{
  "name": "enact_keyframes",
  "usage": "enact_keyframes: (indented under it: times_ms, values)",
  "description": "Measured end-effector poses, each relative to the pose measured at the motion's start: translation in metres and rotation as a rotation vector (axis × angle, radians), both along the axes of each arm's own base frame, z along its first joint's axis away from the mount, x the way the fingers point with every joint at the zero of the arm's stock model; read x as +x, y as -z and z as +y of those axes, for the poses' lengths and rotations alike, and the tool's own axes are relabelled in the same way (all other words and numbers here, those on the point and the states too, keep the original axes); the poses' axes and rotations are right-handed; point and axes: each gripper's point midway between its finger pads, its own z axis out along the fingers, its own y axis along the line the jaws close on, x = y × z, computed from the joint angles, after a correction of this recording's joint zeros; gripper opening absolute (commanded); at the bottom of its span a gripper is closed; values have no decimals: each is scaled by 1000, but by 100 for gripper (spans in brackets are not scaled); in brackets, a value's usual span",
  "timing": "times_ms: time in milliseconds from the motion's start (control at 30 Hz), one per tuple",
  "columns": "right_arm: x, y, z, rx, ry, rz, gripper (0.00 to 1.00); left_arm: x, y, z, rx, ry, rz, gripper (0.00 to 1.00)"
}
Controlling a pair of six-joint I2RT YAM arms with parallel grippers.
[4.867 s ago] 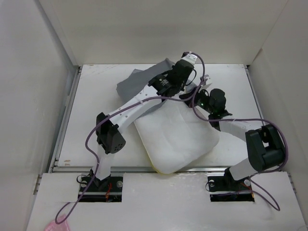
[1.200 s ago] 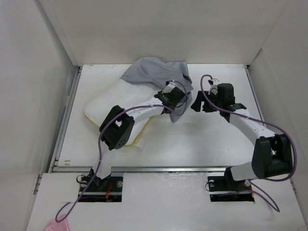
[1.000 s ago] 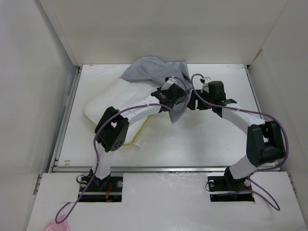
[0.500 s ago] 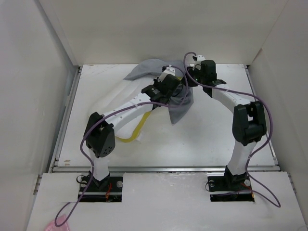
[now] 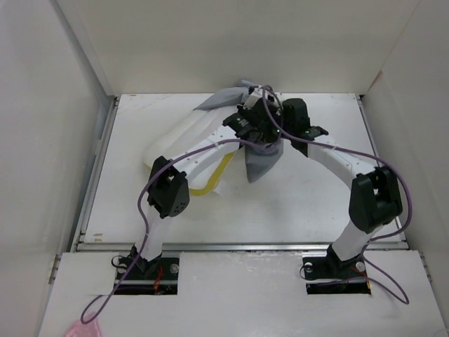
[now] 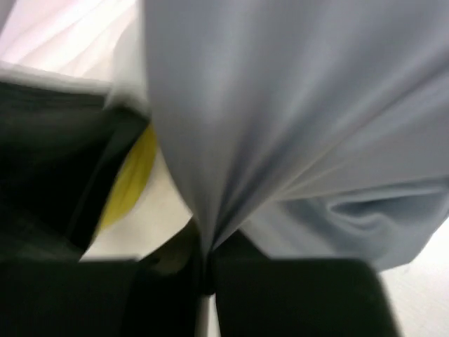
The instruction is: Put the pillow into the pillowcase
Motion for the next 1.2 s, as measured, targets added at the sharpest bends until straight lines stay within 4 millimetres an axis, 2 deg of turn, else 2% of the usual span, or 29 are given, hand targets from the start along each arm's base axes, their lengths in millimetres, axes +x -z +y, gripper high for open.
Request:
enact_keyframes:
  times_ms: [67,233,267,333,367,400,500,533,633,667,800,900,967,1100,1200]
  values:
    - [-22,-5,10,-2,-10,28,0,6,2,-4,-29,-46,-12,0]
    - [-49,-8,13,-1,-98,30,0,7,2,-3,-36,-55,0,0]
    - [-55,-9,15,7,-121,32,18,6,4,-5,-37,-51,6,0]
    - [-61,-8,13,14,-134,50,31,3,6,-10,-48,-40,17,0]
    - [-63,-7,11,16,-137,60,49,1,8,-12,-58,-33,24,0]
    - [-66,-6,9,15,-141,72,52,1,10,-14,-67,-27,31,0]
    - [-72,-4,-4,6,-130,86,57,-2,23,-18,-82,-13,60,39]
    - [-75,-2,-12,-2,-116,93,58,-5,30,-18,-82,-4,75,64]
    - [-87,-3,-37,-37,-62,100,59,-24,47,-12,-73,24,138,74]
    - [-91,-7,-45,-53,-35,92,60,-32,49,-8,-75,34,156,81]
    - [-96,-30,-64,-90,43,16,60,-59,39,10,-112,58,181,99]
    - [-91,-32,-73,-118,94,5,60,-70,26,27,-139,55,168,99]
    - [-87,-21,-76,-139,119,37,60,-71,22,40,-153,31,164,99]
    - [-80,6,-74,-157,135,120,59,-51,36,73,-184,-62,192,99]
    - [-66,15,-69,-175,152,151,59,-29,49,94,-227,-127,216,99]
